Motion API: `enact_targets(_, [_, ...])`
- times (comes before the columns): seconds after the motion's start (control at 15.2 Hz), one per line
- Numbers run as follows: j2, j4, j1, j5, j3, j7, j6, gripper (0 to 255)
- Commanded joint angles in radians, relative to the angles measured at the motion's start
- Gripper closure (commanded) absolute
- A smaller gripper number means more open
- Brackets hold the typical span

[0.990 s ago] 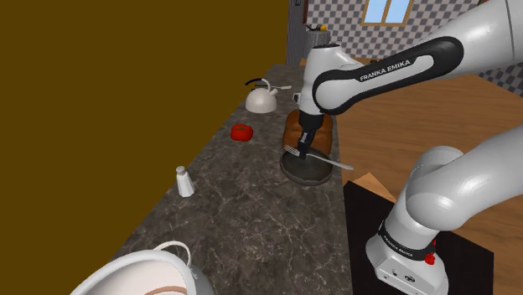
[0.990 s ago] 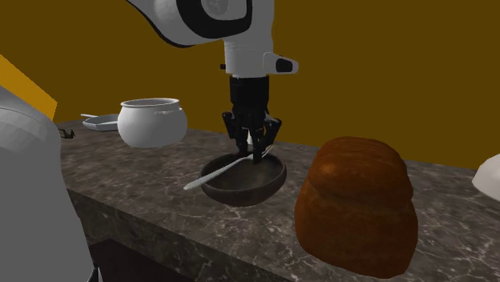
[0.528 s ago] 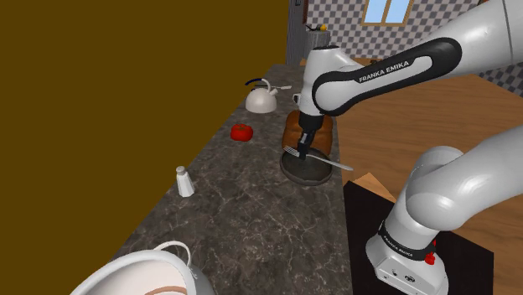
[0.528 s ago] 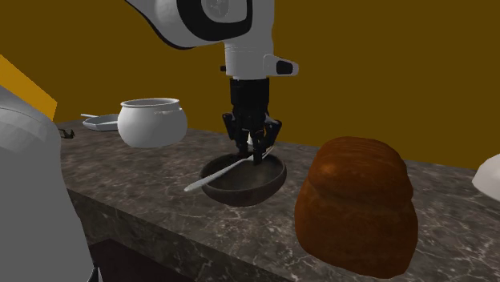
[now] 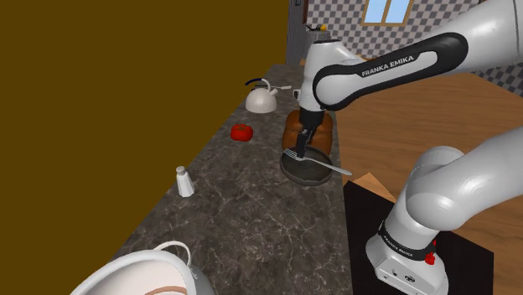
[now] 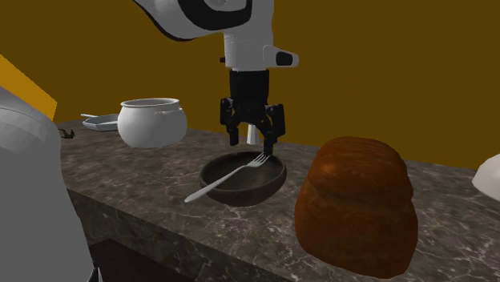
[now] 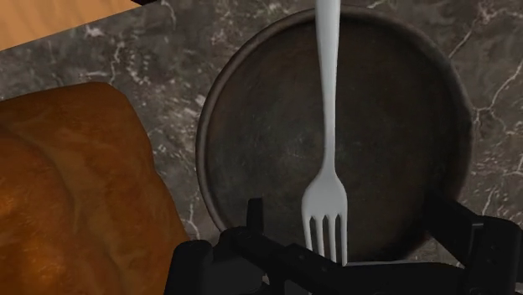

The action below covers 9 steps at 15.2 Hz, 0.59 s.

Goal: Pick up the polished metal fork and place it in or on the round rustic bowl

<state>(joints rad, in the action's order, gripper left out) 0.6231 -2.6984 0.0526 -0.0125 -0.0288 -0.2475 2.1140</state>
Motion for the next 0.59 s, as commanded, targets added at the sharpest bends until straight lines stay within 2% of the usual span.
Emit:
enact_targets(0.0, [0.030, 0.046, -0.003, 0.003, -0.003, -0.003, -0.076, 0])
enact_targets(0.07, [0.039, 0.066, -0.004, 0.004, -0.003, -0.003, -0.106, 0])
enact_targets(0.53, [0.039, 0.066, -0.004, 0.004, -0.003, -0.003, -0.106, 0])
